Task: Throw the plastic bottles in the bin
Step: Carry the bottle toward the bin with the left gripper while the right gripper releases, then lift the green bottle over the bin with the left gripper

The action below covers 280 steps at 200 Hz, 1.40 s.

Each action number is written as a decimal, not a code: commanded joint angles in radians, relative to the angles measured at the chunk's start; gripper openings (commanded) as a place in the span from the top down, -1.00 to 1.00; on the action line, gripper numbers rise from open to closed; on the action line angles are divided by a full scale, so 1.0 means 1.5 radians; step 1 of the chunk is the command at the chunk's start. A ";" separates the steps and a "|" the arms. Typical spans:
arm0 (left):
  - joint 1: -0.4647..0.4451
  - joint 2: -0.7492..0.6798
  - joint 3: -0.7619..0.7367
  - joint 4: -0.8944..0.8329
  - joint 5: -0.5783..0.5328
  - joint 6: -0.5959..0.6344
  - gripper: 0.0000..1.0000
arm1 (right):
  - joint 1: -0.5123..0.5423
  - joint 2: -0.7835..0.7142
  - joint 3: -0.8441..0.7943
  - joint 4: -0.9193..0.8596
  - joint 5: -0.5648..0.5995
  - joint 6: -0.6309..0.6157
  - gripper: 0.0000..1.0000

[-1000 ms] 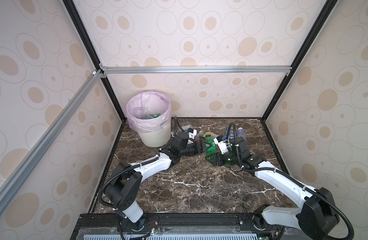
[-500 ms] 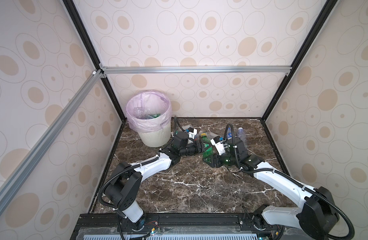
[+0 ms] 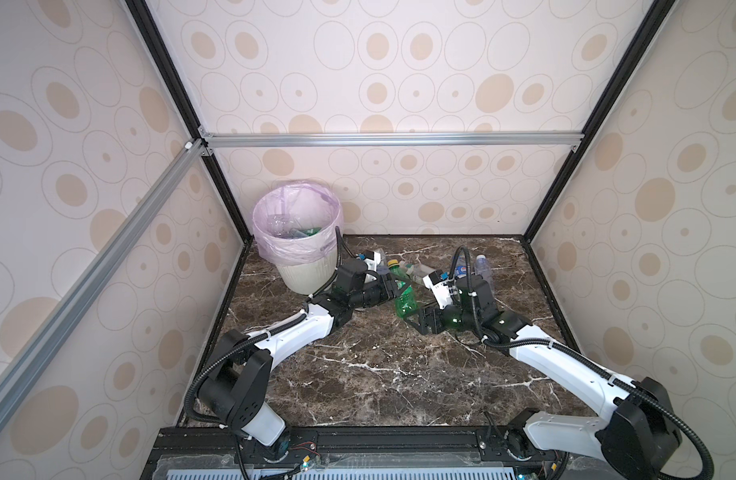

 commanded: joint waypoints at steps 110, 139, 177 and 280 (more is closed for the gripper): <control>0.068 -0.139 0.238 -0.264 -0.323 0.292 -0.16 | 0.034 0.036 0.230 -0.087 0.189 -0.016 -0.99; 0.083 -0.127 0.317 -0.286 -0.393 0.361 -0.19 | 0.060 0.086 0.296 -0.079 0.182 -0.018 -0.99; 0.115 -0.100 0.408 -0.289 -0.443 0.437 -0.21 | 0.097 0.153 0.398 -0.073 0.168 -0.022 -0.99; 0.147 -0.090 0.556 -0.209 -0.565 0.611 -0.21 | 0.166 0.244 0.543 -0.082 0.181 -0.047 -1.00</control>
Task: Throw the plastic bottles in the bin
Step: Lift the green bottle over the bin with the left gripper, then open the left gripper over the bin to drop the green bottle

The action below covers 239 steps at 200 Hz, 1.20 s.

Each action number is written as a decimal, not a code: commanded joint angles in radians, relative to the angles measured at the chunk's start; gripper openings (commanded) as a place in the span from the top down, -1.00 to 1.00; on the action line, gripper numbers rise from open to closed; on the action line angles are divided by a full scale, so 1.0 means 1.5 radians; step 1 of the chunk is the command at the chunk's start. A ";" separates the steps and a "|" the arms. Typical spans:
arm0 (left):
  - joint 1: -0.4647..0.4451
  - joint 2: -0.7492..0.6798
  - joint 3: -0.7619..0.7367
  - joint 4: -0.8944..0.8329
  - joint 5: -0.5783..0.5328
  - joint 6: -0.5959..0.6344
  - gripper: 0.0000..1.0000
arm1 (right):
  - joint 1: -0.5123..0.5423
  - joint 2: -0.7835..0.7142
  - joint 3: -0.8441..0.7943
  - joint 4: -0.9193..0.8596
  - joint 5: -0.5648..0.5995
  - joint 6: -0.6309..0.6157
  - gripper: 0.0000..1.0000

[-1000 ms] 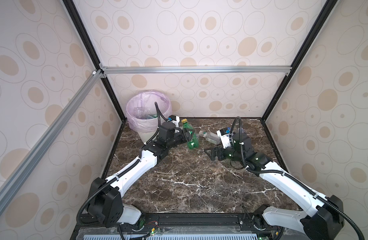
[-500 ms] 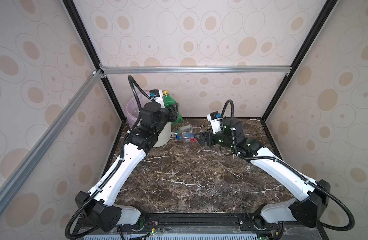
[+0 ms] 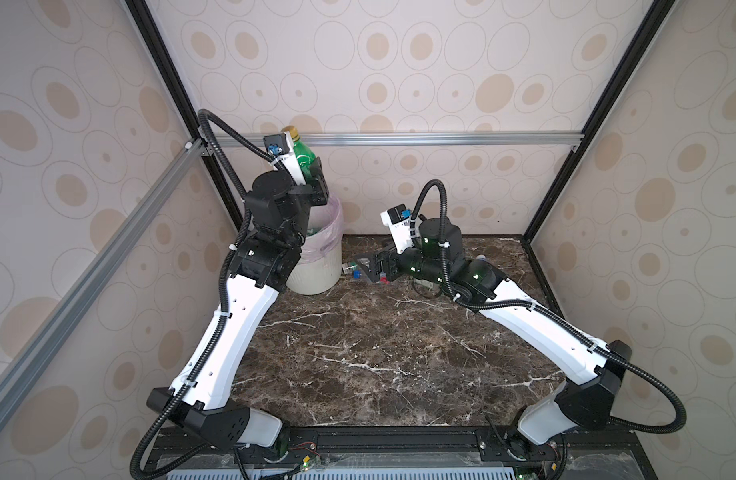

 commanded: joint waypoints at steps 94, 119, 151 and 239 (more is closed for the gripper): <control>0.148 0.188 0.127 -0.160 0.194 -0.114 -0.85 | 0.004 0.000 -0.026 -0.038 0.027 0.007 -1.00; 0.149 0.135 0.061 -0.103 0.217 -0.129 -0.98 | 0.004 0.002 -0.037 -0.036 0.026 0.010 -0.99; 0.148 0.111 0.039 -0.103 0.241 -0.138 -0.98 | 0.004 0.008 -0.046 -0.027 0.026 0.021 -1.00; 0.138 0.047 -0.069 -0.042 0.317 -0.195 -0.98 | 0.003 0.002 -0.067 -0.023 0.050 0.034 -0.99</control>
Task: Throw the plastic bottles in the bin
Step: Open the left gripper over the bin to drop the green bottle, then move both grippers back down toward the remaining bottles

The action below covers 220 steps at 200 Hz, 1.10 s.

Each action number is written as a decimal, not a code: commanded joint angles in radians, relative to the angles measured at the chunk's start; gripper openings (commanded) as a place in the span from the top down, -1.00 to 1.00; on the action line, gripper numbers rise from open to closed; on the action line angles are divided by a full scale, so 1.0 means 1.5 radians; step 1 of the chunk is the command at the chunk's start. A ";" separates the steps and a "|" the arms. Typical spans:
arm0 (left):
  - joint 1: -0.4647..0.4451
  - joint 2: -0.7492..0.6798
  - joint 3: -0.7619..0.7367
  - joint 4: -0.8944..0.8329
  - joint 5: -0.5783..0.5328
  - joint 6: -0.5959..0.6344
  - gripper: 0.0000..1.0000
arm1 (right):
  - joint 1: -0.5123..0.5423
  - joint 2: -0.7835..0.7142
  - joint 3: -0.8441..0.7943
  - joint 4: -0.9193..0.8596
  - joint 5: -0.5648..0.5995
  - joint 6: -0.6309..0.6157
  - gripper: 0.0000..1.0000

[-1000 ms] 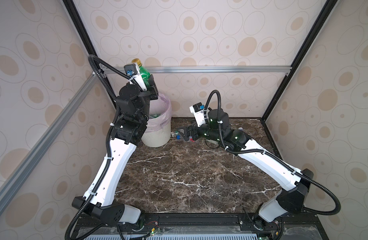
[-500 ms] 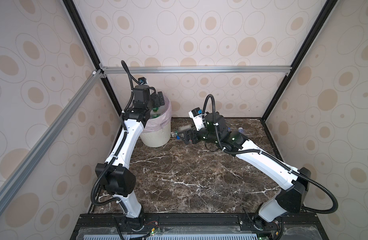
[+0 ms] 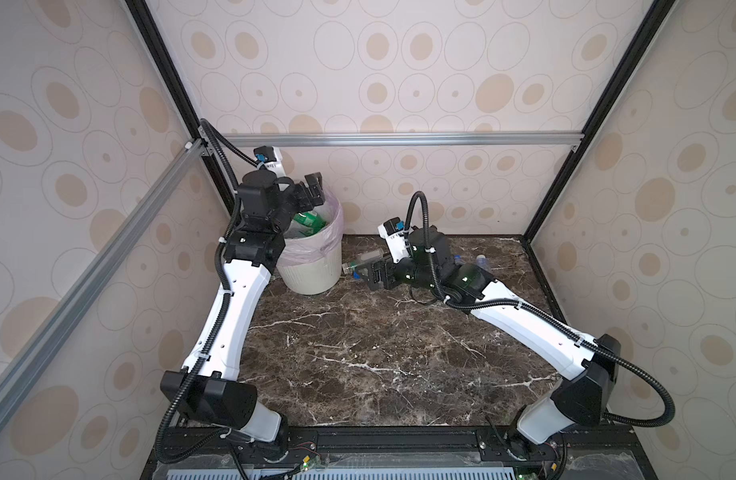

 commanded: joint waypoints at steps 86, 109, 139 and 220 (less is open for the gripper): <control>-0.088 -0.038 -0.105 0.047 0.057 -0.047 -0.98 | -0.053 -0.087 -0.108 -0.021 0.065 0.016 -1.00; -0.119 -0.042 -0.134 0.054 0.051 -0.050 -0.98 | -0.090 -0.121 -0.148 -0.030 0.067 0.018 -0.99; -0.168 -0.041 -0.173 0.075 0.043 -0.055 -0.98 | -0.151 -0.149 -0.177 -0.071 0.102 0.035 -0.99; -0.279 0.012 -0.242 0.129 0.052 -0.088 -0.98 | -0.367 -0.145 -0.230 -0.145 0.115 0.062 -0.99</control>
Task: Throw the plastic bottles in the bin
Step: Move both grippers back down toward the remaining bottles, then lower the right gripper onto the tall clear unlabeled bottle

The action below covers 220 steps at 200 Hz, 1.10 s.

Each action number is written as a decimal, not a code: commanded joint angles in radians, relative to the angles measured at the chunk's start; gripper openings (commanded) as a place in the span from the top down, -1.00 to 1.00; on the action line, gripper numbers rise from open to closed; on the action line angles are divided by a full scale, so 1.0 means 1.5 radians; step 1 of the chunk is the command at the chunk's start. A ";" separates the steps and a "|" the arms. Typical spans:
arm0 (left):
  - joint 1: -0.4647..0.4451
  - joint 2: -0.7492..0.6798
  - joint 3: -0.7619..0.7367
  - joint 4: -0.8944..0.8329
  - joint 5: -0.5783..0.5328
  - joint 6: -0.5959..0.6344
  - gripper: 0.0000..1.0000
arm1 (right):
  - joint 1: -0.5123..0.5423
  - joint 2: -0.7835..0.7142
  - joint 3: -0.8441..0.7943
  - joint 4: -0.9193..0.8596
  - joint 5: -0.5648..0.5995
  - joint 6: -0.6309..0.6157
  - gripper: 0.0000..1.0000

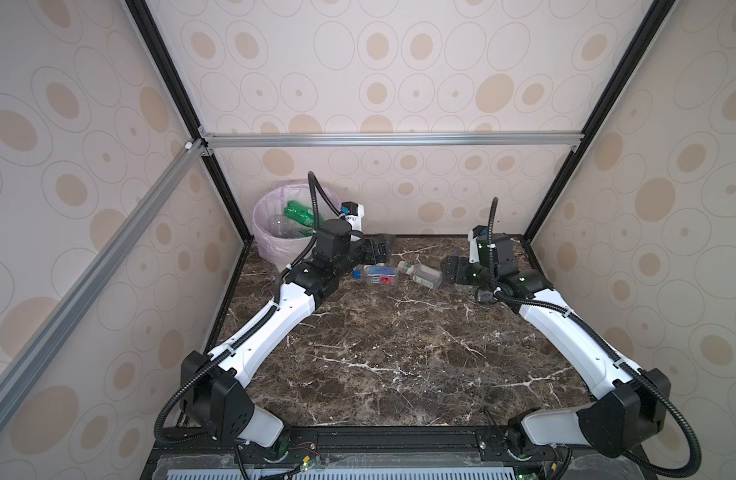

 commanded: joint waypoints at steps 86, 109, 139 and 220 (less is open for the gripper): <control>-0.083 0.141 -0.014 0.125 0.084 -0.058 -0.98 | -0.197 0.140 -0.034 -0.006 -0.033 0.011 -0.91; -0.091 0.174 -0.009 0.145 0.095 -0.066 -0.98 | -0.217 0.169 -0.037 0.008 -0.051 0.003 -0.87; -0.099 0.227 0.018 0.153 0.116 -0.070 -0.98 | -0.234 0.214 -0.021 0.009 -0.046 -0.014 -0.82; -0.107 0.313 0.074 0.154 0.141 -0.068 -0.98 | -0.262 0.329 0.051 0.025 -0.084 -0.024 -0.53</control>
